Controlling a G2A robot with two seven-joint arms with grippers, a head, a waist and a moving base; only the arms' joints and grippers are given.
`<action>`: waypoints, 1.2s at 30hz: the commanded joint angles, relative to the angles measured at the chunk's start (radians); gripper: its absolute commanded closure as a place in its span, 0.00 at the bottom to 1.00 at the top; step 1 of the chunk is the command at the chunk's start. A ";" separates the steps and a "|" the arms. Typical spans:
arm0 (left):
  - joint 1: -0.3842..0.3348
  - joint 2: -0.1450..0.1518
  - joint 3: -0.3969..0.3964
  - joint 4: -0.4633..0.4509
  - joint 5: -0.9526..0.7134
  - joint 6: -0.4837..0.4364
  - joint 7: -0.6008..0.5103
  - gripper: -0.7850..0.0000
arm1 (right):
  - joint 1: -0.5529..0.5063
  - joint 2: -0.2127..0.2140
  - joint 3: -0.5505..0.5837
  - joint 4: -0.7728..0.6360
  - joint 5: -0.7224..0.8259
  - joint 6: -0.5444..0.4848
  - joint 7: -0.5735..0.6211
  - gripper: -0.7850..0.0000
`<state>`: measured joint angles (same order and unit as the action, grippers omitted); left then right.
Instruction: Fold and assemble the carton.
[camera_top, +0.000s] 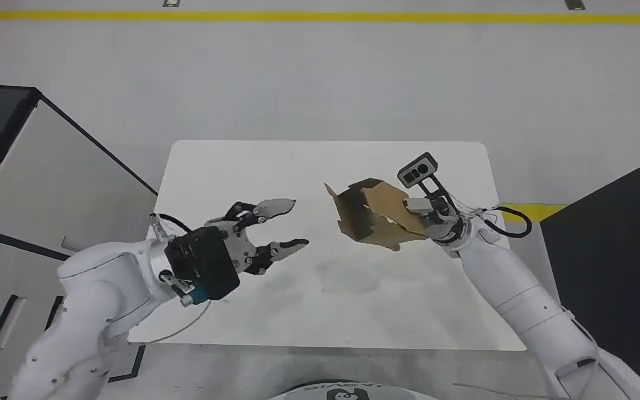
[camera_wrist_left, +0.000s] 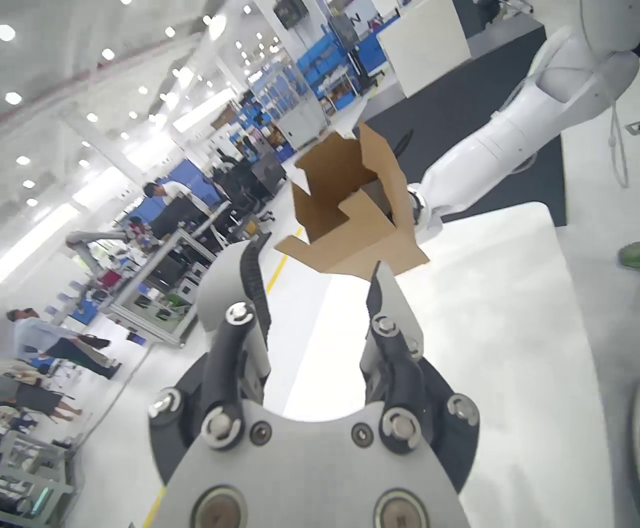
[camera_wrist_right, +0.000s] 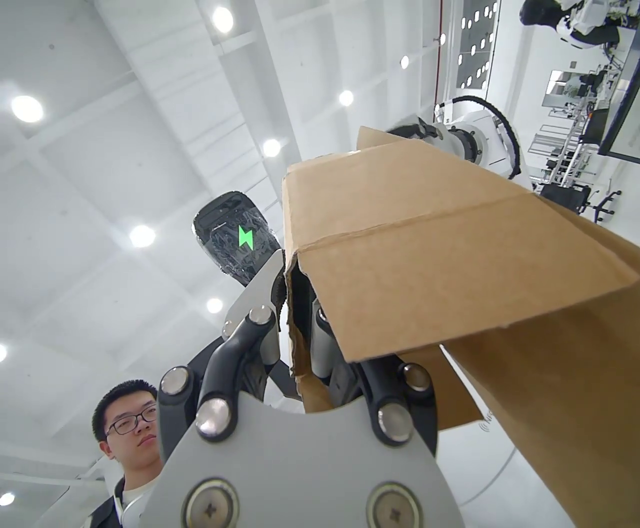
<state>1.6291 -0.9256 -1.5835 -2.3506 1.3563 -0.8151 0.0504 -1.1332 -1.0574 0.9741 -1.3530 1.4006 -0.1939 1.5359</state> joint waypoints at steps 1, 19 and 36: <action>-0.012 0.000 -0.002 0.001 -0.018 0.024 -0.036 1.00 | 0.000 0.000 0.000 0.000 0.000 0.000 0.000 1.00; -0.084 0.003 0.055 0.001 -0.203 -0.045 -0.156 1.00 | -0.032 0.025 0.129 -0.088 -0.289 -0.112 -0.088 1.00; -0.129 0.004 0.098 0.001 -0.228 -0.032 -0.245 1.00 | -0.073 0.027 0.177 -0.165 -0.401 -0.132 -0.160 1.00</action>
<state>1.5036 -0.9216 -1.4909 -2.3500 1.1365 -0.8510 -0.1874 -1.2047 -1.0306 1.1486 -1.5162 1.0149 -0.3251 1.3784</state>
